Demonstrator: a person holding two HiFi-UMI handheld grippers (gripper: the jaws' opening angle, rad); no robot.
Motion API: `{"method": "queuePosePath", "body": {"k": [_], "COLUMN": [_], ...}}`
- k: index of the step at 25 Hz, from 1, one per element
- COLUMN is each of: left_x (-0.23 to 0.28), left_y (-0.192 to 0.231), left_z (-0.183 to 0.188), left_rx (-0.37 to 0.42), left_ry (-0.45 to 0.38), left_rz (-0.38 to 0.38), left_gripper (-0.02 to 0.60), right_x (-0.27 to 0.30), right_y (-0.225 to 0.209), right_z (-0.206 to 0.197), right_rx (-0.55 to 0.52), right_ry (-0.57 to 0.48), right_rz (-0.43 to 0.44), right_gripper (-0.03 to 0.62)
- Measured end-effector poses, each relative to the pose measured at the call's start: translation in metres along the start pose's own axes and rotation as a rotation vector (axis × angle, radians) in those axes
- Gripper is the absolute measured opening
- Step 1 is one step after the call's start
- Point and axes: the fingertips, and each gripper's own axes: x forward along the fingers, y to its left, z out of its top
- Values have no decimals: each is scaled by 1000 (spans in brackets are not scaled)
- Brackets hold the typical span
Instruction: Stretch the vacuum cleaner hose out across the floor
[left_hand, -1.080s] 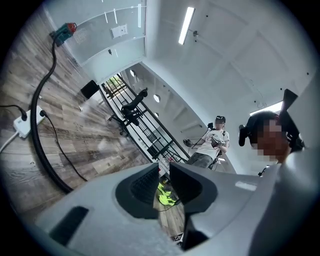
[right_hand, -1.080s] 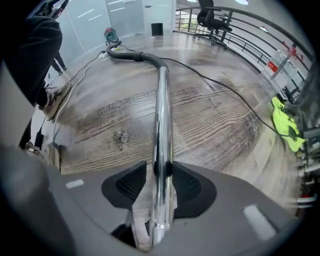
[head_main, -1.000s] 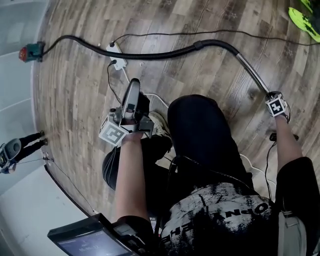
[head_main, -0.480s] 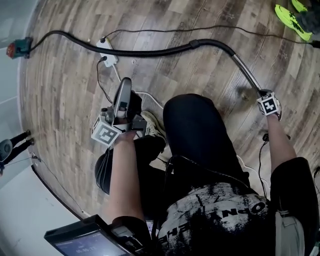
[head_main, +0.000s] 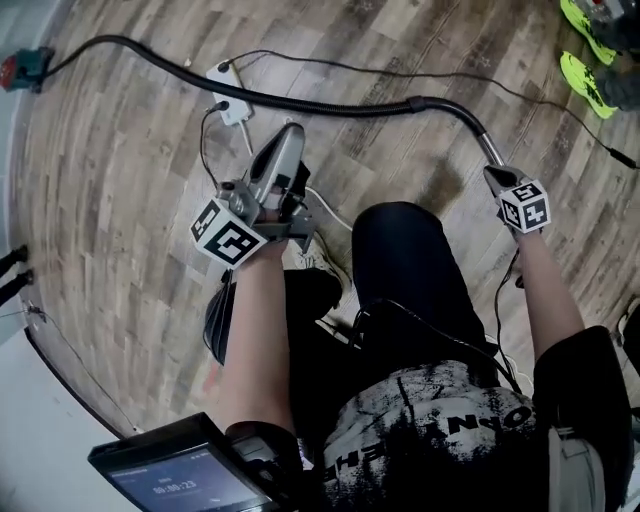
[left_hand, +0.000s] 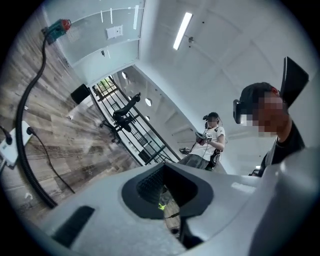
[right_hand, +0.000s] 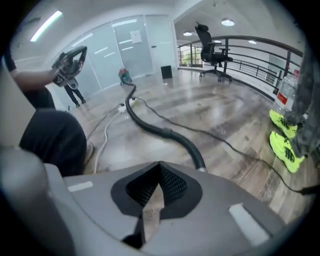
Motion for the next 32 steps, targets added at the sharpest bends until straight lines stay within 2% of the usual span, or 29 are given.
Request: {"method": "queuePosePath", "body": {"k": [4, 6, 10, 14, 18, 21, 24, 28, 32], "left_x": [14, 13, 4, -20, -9, 2, 9, 16, 52], "left_y": [-52, -89, -165, -252, -317, -357, -391, -416, -440], "left_z": [67, 106, 178, 247, 324, 364, 396, 416, 416], "left_rx": [8, 25, 84, 199, 351, 524, 654, 692, 711], "left_ry": [24, 40, 108, 215, 264, 312, 294, 237, 201], "left_rz": [-73, -71, -23, 18, 12, -13, -39, -49, -44], "left_gripper": [0, 0, 0, 0, 0, 1, 0, 0, 0], "right_x": [-76, -126, -236, -360, -460, -513, -545, -566, -595], "right_y": [79, 126, 219, 306, 347, 370, 388, 396, 363], "right_z": [156, 235, 370, 482, 582, 628, 655, 670, 666], "right_rx": [54, 58, -15, -74, -150, -205, -252, -274, -304], "right_ry": [-203, -295, -410, -543, -708, -818, -884, -932, -941], "right_rz": [114, 194, 363, 476, 536, 547, 544, 567, 549], "right_gripper": [8, 8, 8, 8, 8, 8, 6, 6, 6]}}
